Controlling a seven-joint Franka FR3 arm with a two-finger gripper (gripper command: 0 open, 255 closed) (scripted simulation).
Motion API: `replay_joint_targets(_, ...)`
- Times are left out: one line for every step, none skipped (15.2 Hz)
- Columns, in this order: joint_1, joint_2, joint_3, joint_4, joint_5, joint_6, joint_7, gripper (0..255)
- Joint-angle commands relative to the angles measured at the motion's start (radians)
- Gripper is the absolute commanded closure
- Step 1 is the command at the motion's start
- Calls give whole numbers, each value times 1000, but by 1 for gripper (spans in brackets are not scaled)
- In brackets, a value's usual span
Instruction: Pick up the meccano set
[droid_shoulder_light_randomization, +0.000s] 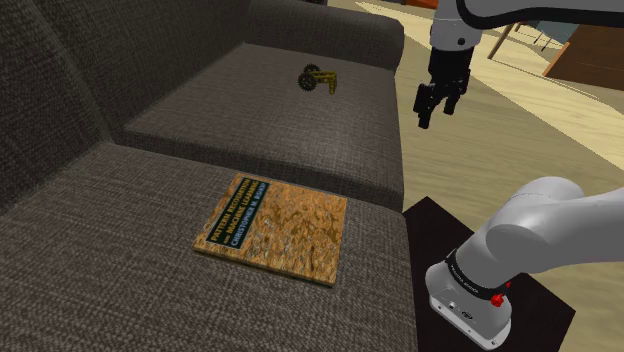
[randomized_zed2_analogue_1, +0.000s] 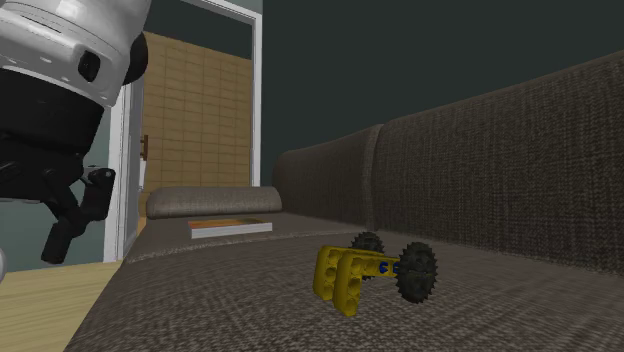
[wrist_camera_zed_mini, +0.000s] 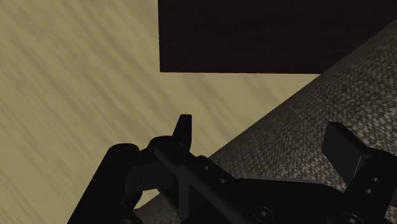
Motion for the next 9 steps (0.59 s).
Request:
replay_joint_targets(0, 0, 0, 0, 0, 0, 0, 0)
replay_joint_targets(1, 40, 8, 27, 6, 13, 14, 0)
replay_joint_targets(2, 79, 16, 56, 12, 24, 27, 0)
replay_joint_targets(3, 118, 23, 86, 17, 34, 40, 0)
replay_joint_targets(4, 157, 30, 117, 21, 43, 53, 0)
replay_joint_targets(4, 196, 37, 149, 25, 51, 66, 0)
replay_joint_targets(5, 235, 44, 182, 28, 57, 78, 0)
replay_joint_targets(5, 274, 50, 216, 31, 62, 91, 0)
replay_joint_targets(6, 312, 56, 252, 32, 66, 103, 0)
